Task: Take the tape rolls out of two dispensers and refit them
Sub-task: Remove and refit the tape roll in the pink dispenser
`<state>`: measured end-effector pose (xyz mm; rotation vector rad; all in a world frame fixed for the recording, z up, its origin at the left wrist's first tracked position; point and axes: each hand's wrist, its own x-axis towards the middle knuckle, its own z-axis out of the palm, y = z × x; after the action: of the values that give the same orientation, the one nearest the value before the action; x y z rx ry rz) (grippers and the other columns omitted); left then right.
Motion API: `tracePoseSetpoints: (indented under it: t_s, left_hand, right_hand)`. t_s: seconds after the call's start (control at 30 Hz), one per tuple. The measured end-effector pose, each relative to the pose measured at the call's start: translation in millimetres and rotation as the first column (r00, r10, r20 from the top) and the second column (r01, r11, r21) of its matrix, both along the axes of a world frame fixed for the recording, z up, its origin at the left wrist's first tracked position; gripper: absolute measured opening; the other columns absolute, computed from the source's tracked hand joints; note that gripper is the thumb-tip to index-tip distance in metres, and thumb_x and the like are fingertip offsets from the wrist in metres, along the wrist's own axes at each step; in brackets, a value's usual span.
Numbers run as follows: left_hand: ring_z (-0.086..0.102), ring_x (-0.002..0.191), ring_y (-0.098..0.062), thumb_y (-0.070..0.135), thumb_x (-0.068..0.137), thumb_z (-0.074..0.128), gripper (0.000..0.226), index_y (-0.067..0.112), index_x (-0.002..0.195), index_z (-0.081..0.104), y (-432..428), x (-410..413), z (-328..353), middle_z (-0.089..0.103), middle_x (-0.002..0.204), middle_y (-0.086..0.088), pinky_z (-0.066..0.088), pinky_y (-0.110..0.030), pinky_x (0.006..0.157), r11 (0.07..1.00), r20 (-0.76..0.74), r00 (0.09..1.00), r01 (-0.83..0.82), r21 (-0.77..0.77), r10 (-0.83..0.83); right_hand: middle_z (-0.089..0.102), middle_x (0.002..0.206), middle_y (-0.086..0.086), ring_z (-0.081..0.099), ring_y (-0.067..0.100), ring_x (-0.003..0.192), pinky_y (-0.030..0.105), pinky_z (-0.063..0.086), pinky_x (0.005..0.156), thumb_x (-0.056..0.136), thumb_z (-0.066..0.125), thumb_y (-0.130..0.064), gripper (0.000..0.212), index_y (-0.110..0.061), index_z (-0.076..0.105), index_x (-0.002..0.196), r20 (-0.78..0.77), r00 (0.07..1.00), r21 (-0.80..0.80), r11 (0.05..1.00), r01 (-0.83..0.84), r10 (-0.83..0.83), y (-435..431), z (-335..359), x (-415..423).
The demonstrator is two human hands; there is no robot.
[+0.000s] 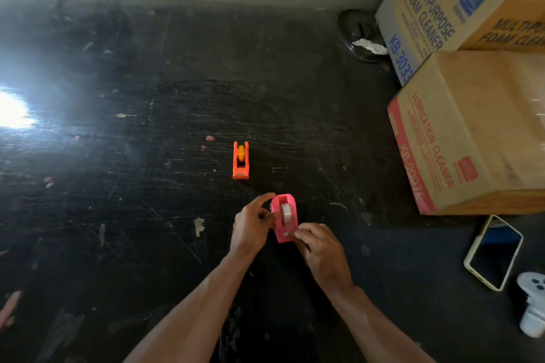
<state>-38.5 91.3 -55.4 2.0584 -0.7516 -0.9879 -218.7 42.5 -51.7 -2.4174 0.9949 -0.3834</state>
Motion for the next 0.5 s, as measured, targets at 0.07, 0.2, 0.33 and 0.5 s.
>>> tracePoseSetpoints:
  t_s: [0.07, 0.2, 0.33, 0.5]
  left_hand:
    - [0.074, 0.095, -0.011, 0.016, 0.096, 0.069, 0.055, 0.032, 0.146, 0.052, 0, 0, 0, 0.073, 0.11, 0.0, 0.064, -0.041, 0.09, 1.0, -0.003, 1.0, 0.0, 0.001, 0.0]
    - [0.073, 0.096, -0.013, 0.015, 0.096, 0.069, 0.055, 0.032, 0.145, 0.052, -1, 1, 1, 0.072, 0.112, -0.002, 0.063, -0.042, 0.091, 1.0, -0.036, 0.999, -0.003, 0.005, 0.003]
    - [0.073, 0.097, -0.013, 0.013, 0.095, 0.069, 0.055, 0.031, 0.145, 0.053, 0, 3, 0, 0.071, 0.11, -0.002, 0.063, -0.043, 0.092, 1.0, -0.044, 0.999, 0.001, 0.0, -0.001]
    - [0.074, 0.094, -0.012, 0.014, 0.095, 0.069, 0.055, 0.03, 0.145, 0.053, 0, 1, 1, 0.071, 0.105, 0.0, 0.063, -0.044, 0.092, 1.0, -0.033, 0.999, 0.007, -0.006, -0.007]
  right_hand:
    - [0.076, 0.108, 0.002, 0.069, 0.018, 0.093, 0.028, 0.061, 0.075, 0.081, 0.083, -0.008, 0.02, -0.013, 0.081, 0.101, -0.029, 0.999, -0.05, 0.998, -0.03, 0.029, 2, -3, -3]
    - [0.074, 0.119, 0.005, 0.069, 0.021, 0.102, 0.031, 0.062, 0.081, 0.091, 0.07, -0.017, 0.02, -0.013, 0.08, 0.108, -0.044, 0.996, -0.093, 0.993, -0.076, 0.072, 5, -7, -10]
    - [0.07, 0.128, 0.007, 0.067, 0.022, 0.113, 0.032, 0.062, 0.085, 0.092, 0.073, -0.013, 0.032, -0.013, 0.073, 0.124, -0.068, 0.991, -0.104, 0.987, -0.124, 0.117, 6, -10, -16]
    - [0.069, 0.131, 0.005, 0.065, 0.02, 0.117, 0.031, 0.059, 0.094, 0.091, 0.075, -0.011, 0.034, -0.015, 0.073, 0.125, -0.053, 0.996, -0.064, 0.995, -0.073, 0.069, 11, -7, -15]
